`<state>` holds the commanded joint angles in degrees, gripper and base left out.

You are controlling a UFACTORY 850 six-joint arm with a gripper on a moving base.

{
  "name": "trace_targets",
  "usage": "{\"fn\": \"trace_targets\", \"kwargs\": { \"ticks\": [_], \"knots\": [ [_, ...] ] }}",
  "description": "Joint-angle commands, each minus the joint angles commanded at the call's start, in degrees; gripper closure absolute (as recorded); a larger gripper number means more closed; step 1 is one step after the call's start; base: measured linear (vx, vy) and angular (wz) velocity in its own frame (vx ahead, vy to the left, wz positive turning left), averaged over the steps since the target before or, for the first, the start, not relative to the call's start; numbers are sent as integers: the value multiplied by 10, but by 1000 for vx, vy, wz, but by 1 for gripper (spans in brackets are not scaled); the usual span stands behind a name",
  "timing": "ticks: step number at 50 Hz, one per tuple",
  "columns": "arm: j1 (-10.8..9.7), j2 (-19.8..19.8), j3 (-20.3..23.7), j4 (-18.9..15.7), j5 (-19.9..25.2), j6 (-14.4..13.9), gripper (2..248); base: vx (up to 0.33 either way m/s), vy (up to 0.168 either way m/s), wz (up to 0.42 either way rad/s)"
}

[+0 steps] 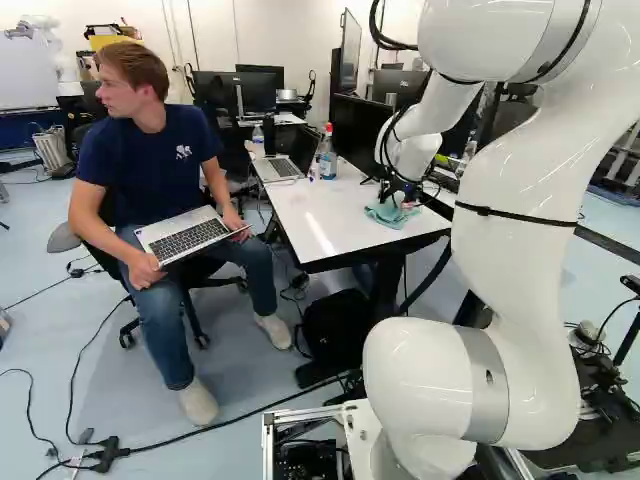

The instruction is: Clean the table with the green towel

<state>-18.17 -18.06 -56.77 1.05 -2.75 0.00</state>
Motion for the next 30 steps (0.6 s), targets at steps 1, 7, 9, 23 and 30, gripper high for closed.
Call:
{"fn": "trace_targets", "kwargs": {
  "ticks": [1,7,9,23,30],
  "knots": [
    [0,0,0,0,0,0,134,0,0,0],
    [0,0,0,0,0,0,171,0,0,0],
    [0,0,0,0,0,0,171,0,0,0],
    [0,0,0,0,0,0,211,0,0,0],
    [0,4,1,0,0,0,211,0,0,0]
  ]
}}
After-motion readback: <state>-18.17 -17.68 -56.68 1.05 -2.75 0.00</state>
